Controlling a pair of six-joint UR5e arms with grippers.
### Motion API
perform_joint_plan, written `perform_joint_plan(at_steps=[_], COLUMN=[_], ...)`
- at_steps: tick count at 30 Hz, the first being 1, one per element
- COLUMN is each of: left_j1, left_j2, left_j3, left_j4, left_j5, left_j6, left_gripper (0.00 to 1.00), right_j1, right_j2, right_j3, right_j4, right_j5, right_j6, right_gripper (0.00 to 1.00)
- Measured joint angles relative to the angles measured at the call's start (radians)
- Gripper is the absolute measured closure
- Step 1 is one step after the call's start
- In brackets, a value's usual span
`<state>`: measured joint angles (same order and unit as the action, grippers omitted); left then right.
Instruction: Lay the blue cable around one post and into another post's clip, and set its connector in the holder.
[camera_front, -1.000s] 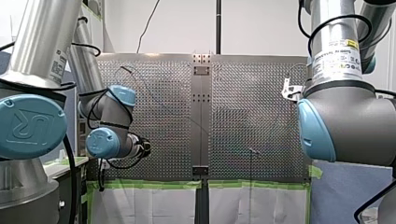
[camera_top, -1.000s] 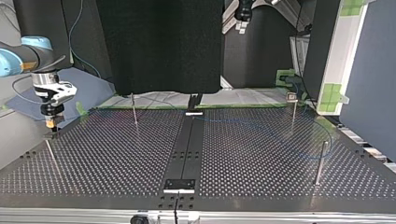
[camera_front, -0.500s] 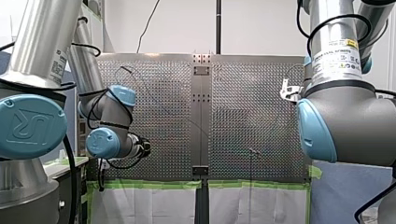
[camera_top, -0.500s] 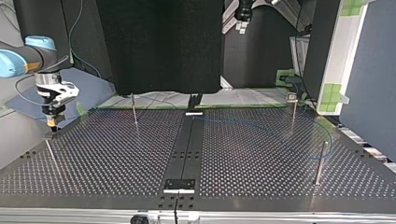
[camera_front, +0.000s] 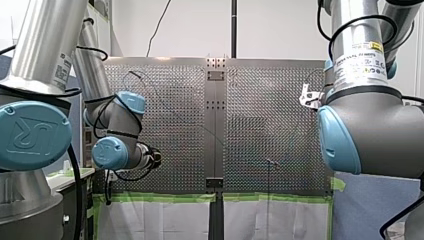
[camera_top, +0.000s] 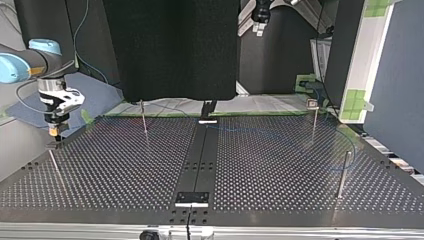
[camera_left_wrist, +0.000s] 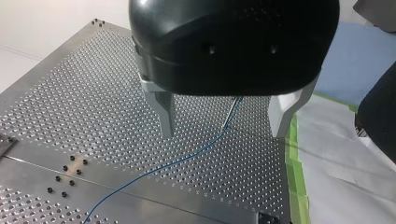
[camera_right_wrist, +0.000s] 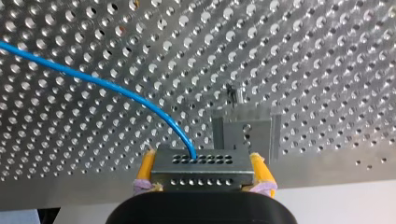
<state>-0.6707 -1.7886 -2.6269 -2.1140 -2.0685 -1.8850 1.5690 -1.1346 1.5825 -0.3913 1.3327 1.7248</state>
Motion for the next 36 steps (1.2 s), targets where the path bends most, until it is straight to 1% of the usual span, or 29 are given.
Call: perform_joint_plan(at_steps=[2,4,8,11,12,13,15,17,20,23,26,30,33,36], left_j1=[0.000,0.000,0.000,0.000,0.000,0.000,0.000,0.000,0.000,0.000,0.000,0.000,0.000,0.000], left_j2=[0.000,0.000,0.000,0.000,0.000,0.000,0.000,0.000,0.000,0.000,0.000,0.000,0.000,0.000], left_j3=[0.000,0.000,0.000,0.000,0.000,0.000,0.000,0.000,0.000,0.000,0.000,0.000,0.000,0.000], left_j4=[0.000,0.000,0.000,0.000,0.000,0.000,0.000,-0.001,-0.001,-0.002,-0.003,-0.004,-0.004,-0.005], left_j5=[-0.001,-0.001,-0.001,-0.002,-0.002,-0.002,-0.002,-0.002,-0.002,-0.003,-0.002,-0.003,-0.003,-0.003], left_j6=[0.001,0.001,0.001,0.001,0.001,0.001,0.001,0.001,0.001,0.001,0.001,0.001,0.001,0.000], left_gripper=[0.00,0.00,0.00,0.00,0.00,0.00,0.00,0.00,0.00,0.00,0.00,0.00,0.00,0.00], right_j1=[0.001,0.001,-0.001,-0.008,-0.012,-0.014,-0.021,-0.029,-0.041,-0.053,-0.065,-0.081,-0.093,-0.101], right_j2=[0.000,0.000,0.000,0.000,0.000,0.000,0.000,0.000,0.000,0.000,0.001,0.006,0.014,0.020], right_j3=[0.000,0.000,0.000,-0.001,-0.001,-0.001,-0.002,-0.003,-0.004,-0.004,-0.004,-0.004,-0.004,-0.004], right_j4=[0.001,0.002,0.006,0.005,0.002,-0.002,-0.013,-0.025,-0.048,-0.069,-0.084,-0.109,-0.118,-0.120], right_j5=[-0.012,-0.022,-0.030,-0.032,-0.036,-0.040,-0.052,-0.065,-0.088,-0.111,-0.137,-0.172,-0.197,-0.226], right_j6=[-0.004,-0.013,-0.035,-0.058,-0.068,-0.074,-0.081,-0.082,-0.077,-0.065,-0.051,-0.023,-0.006,0.001], right_gripper=[1.00,1.00,1.00,1.00,1.00,1.00,1.00,1.00,1.00,1.00,1.00,1.00,1.00,1.00])
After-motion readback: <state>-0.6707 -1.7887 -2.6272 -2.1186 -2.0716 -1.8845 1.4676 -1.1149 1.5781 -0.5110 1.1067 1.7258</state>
